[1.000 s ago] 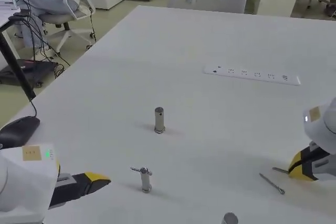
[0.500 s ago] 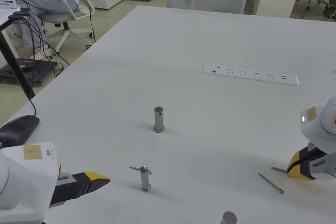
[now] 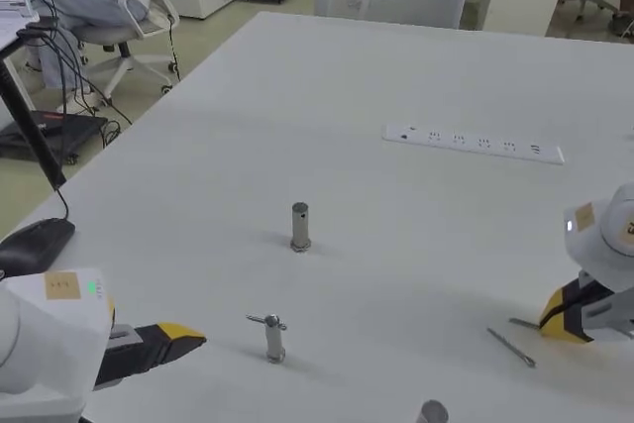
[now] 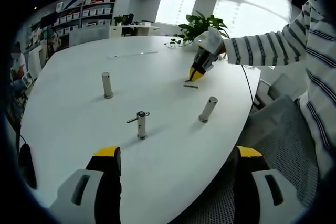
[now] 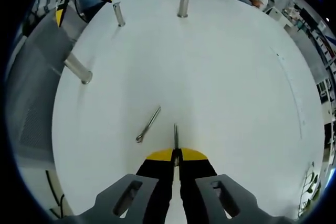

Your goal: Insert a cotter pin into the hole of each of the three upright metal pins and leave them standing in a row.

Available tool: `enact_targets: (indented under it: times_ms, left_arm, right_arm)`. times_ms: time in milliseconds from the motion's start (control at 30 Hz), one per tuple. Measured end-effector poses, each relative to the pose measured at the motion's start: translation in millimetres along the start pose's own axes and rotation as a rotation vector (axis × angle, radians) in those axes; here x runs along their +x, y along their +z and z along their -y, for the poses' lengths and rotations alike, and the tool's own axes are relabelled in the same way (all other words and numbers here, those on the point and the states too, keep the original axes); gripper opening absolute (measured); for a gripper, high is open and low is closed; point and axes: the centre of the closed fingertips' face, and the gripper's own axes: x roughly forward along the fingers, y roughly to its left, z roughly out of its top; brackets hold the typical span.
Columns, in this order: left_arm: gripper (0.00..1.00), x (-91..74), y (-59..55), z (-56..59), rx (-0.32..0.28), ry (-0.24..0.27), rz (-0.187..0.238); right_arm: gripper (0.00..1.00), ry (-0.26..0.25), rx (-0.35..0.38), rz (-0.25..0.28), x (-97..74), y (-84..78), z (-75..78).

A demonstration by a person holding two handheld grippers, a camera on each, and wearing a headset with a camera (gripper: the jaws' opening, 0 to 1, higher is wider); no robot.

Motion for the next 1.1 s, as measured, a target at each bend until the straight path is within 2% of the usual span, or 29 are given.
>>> enact_targets:
  times_ms: [1100]
  left_arm:
    - [0.88, -1.6, 3.1, -0.8, 0.01, 0.003, 0.009]
  right_arm:
    - [0.03, -0.007, -0.014, -0.01, -6.8, 0.7, -1.4]
